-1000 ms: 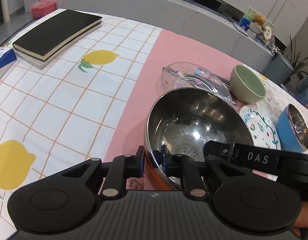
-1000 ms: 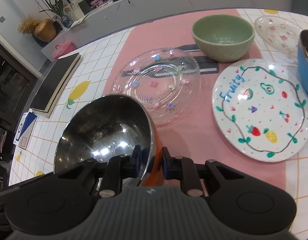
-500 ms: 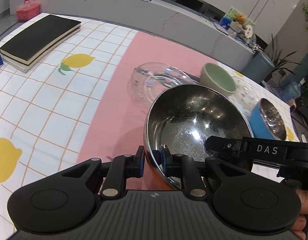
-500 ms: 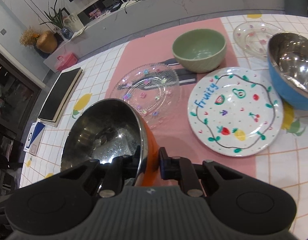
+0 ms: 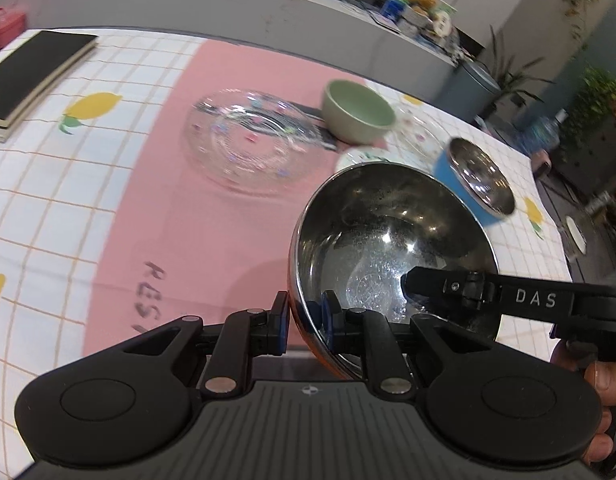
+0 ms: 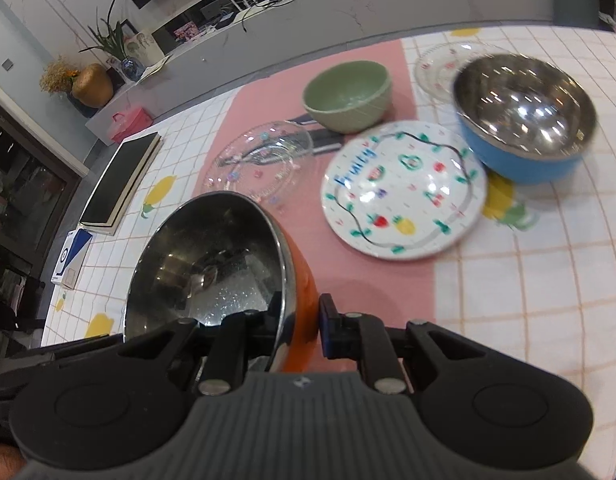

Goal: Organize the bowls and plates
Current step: 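Lift the orange-backed steel bowl with both grippers and carry it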

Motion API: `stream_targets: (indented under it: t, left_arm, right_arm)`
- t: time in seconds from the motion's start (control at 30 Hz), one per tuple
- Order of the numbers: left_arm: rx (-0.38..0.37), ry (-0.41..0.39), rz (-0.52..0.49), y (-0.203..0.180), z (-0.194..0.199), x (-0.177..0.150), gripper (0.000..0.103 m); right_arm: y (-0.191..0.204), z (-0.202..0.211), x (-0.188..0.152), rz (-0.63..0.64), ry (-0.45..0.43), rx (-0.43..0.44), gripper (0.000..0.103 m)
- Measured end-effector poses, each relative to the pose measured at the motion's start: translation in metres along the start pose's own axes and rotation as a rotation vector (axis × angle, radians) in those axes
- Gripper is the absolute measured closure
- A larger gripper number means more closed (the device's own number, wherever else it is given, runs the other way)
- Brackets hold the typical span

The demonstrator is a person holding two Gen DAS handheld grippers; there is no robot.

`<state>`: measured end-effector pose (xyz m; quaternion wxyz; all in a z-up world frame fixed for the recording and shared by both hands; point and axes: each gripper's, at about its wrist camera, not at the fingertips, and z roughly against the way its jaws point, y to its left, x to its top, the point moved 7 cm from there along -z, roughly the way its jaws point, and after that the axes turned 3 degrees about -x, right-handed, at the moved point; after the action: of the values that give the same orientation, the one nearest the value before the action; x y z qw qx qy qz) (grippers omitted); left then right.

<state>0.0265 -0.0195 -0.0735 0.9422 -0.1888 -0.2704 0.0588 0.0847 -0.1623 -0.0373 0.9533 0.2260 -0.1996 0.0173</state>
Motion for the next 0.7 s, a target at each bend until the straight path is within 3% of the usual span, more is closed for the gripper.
stream_targets:
  t: [0.4, 0.7]
  left_arm:
    - [-0.016, 0.093, -0.096, -0.029, -0.014, -0.035, 0.085]
    - [-0.003, 0.157, -0.115, -0.026, -0.02, -0.053, 0.085]
  right_arm:
    - [-0.035, 0.013, -0.037, -0.058, 0.033, -0.042, 0.088]
    - [-0.04, 0.007, -0.062, -0.05, 0.087, -0.059, 0.087]
